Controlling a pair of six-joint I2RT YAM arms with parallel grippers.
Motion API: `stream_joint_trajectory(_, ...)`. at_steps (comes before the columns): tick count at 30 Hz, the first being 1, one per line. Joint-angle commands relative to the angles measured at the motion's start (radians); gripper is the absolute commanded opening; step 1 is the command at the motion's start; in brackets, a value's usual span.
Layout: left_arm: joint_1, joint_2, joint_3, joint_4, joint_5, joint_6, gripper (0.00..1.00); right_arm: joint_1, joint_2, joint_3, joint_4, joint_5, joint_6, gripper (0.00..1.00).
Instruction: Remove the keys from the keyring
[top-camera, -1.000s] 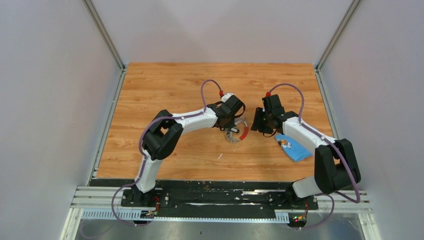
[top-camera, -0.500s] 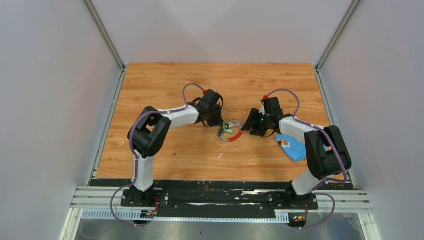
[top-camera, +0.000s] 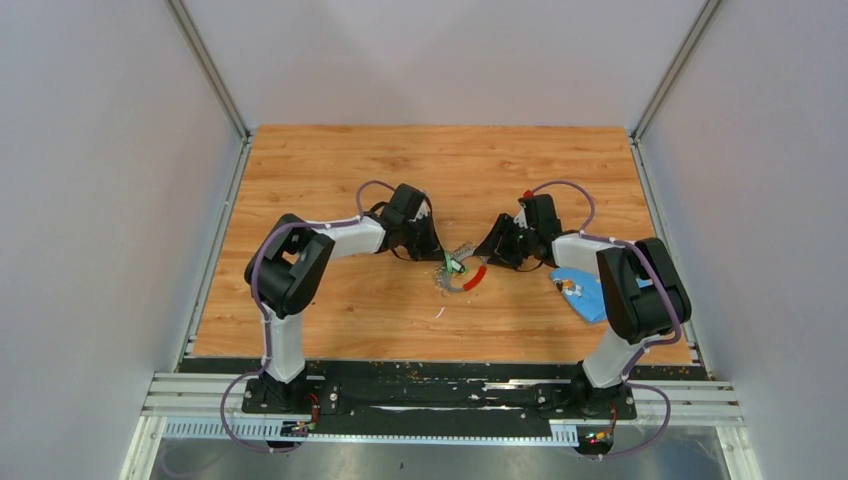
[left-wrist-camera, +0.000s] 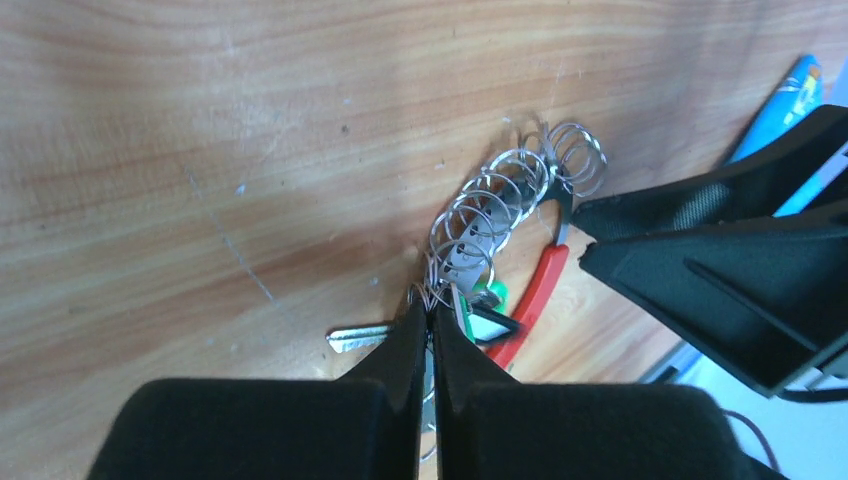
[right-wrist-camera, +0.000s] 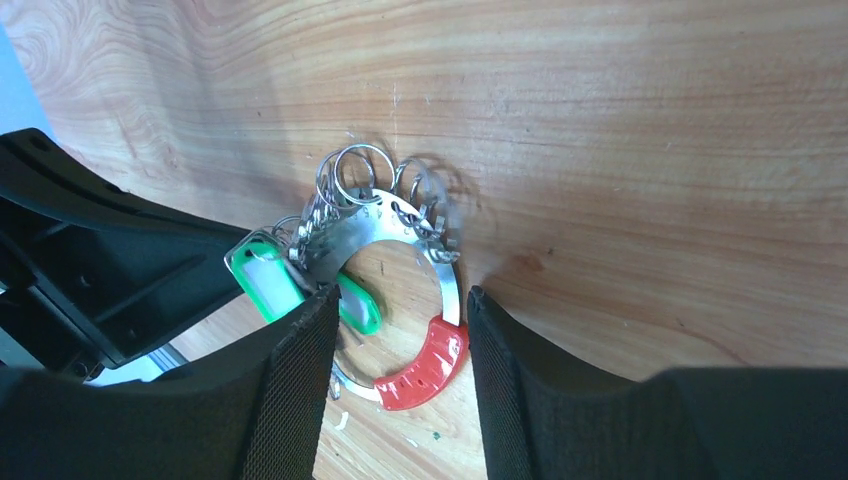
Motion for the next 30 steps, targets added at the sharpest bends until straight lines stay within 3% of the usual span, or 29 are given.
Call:
stream_joint_trajectory(1,0.031,-0.056,-0.051,0.069,0.153,-0.112,0.00,-0.003,-0.020,-0.051,-0.009,0.009,0.008,0.54)
stream_joint_trajectory(9,0.054,-0.084,-0.060,0.076,0.200,-0.162,0.00,-0.004,-0.118,-0.135,-0.044,0.032,0.033,0.56)
stream_joint_trajectory(18,0.054,-0.140,-0.024,0.070,0.262,-0.210,0.00,-0.004,-0.092,-0.204,0.189,-0.022,0.096,0.57)
stream_joint_trajectory(26,0.040,-0.137,0.011,0.059,0.277,-0.221,0.00,-0.001,-0.007,-0.189,0.266,0.022,0.112,0.56)
stream_joint_trajectory(30,0.035,-0.161,0.033,0.052,0.280,-0.239,0.00,-0.001,0.014,-0.237,0.425,0.034,0.095,0.56)
